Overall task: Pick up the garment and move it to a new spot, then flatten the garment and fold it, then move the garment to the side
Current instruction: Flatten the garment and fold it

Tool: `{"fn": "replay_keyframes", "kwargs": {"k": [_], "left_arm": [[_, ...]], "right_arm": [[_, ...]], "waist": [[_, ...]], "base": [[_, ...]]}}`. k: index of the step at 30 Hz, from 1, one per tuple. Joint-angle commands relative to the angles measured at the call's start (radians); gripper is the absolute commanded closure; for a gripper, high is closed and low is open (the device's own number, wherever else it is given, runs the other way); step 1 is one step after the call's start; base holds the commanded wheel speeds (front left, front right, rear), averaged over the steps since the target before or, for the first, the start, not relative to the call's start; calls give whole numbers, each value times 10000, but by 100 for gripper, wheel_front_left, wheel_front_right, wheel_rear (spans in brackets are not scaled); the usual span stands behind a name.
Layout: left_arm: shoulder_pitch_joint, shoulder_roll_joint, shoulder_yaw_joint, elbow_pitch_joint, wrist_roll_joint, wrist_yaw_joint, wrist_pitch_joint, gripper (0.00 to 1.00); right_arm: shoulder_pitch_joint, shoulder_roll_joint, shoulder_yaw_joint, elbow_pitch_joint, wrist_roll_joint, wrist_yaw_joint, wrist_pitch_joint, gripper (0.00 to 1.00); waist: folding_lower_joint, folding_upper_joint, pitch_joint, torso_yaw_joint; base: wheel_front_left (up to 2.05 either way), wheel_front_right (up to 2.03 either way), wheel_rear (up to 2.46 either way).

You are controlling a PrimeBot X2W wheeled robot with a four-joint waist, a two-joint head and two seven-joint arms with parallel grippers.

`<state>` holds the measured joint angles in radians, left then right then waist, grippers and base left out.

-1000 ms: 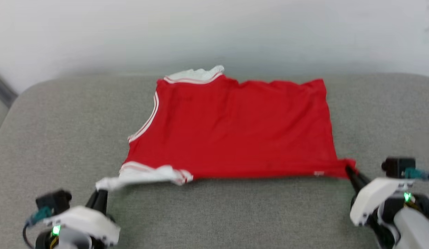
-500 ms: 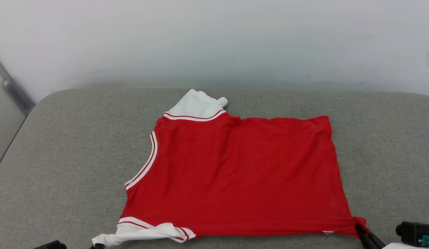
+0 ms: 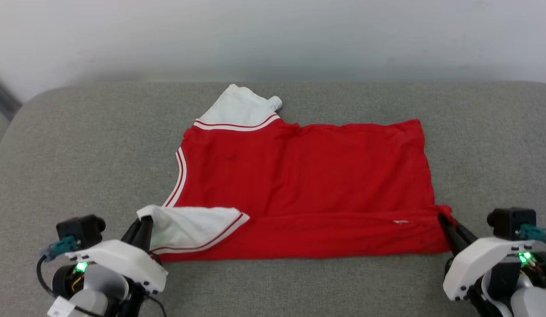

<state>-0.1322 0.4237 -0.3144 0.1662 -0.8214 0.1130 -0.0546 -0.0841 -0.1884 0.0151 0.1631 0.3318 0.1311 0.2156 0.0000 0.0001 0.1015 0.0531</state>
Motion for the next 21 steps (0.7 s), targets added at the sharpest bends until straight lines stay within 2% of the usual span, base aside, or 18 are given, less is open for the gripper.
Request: {"fn": "replay_keyframes", "kwargs": {"k": [1, 6, 11, 16, 17, 18, 19, 20, 21], "left_arm": [[-433, -97, -67, 297, 103, -142, -92, 100], [-1428, -334, -212, 1306, 140, -541, -210, 100], [-2288, -581, -292, 2550, 62, -995, -385, 100], [-2834, -860, -567, 3877, -114, -1579, -130, 100], [-2936, -895, -610, 4091, -136, -1675, -59, 100], [-3027, -920, -654, 4293, -157, -1760, -23, 100], [-3086, -959, -687, 4464, -164, -1826, -52, 65], [-3119, -990, -714, 4614, -160, -1871, -87, 0], [-3186, -976, -713, 4737, -133, -1909, -153, 0]], "right_arm": [[-354, 6, 34, 126, -128, -7, 64, 100], [-1185, -29, 209, 596, -235, -7, 113, 100], [-1890, -60, 367, 1436, -239, -7, -64, 100], [-2279, 15, 587, 2474, -167, -7, -401, 100], [-2337, 61, 651, 2662, -88, -7, -481, 93], [-2374, 64, 716, 2817, -71, -7, -580, 67], [-2398, 69, 824, 2929, -16, -7, -709, 4], [-2413, 45, 917, 3001, 34, -5, -880, 0], [-2418, -2, 961, 3051, 30, -7, -1101, 0]], "waist": [[0, -1, 450, -55], [0, -1, 917, -119], [0, -1, 1348, -185], [0, -1, 1517, -210], [0, -1, 1525, -217], [0, -1, 1517, -227], [0, -1, 1494, -236], [0, -1, 1446, -243], [0, -1, 1385, -251]], "base": [[0, 0, 0], [0, 0, 0], [0, 0, 0], [0, 0, 0], [0, 0, 0], [0, 0, 0], [0, 0, 0], [0, 0, 0], [0, 0, 0]]}}
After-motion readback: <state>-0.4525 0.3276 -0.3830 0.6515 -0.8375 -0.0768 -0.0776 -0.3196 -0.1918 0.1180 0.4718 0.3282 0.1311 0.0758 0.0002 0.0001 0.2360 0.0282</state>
